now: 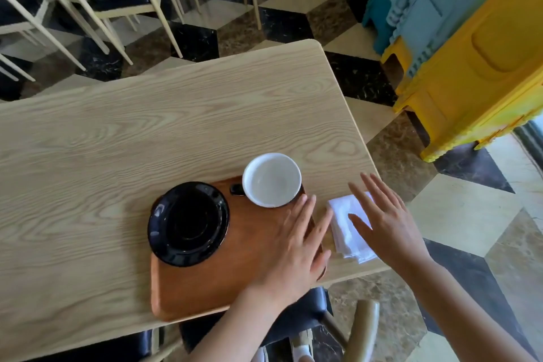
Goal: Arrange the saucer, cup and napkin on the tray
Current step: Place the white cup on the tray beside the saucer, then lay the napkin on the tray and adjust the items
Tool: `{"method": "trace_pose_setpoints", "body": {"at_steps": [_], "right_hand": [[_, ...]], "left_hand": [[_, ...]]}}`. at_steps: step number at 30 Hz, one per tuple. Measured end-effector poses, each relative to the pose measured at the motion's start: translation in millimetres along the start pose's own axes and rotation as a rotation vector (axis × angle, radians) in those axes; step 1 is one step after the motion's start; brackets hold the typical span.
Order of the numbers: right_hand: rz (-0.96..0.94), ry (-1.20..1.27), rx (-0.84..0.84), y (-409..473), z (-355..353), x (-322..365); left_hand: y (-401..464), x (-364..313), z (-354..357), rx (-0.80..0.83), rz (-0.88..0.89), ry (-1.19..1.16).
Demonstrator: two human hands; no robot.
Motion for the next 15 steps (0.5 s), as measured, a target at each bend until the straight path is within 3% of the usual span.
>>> {"method": "trace_pose_setpoints", "body": {"at_steps": [6,15], "right_hand": [[0.255,0.056,0.207,-35.4,18.5,-47.6],[0.573,0.358,0.073,-27.7,5.7,-57.3]], "left_hand": [[3.9,-30.8,64.0,0.314,0.006,0.094],[-3.5,-32.5,71.7,0.385,0.023,0.15]]}}
Point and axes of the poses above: each hand's wrist, its own y-axis towards the middle knuckle, its own z-axis out of the palm, x = y × z, the point moved 9 cm from there along y, towards the middle knuckle, and after that the axes turned 7 degrees about z, right-handed, at the moved point
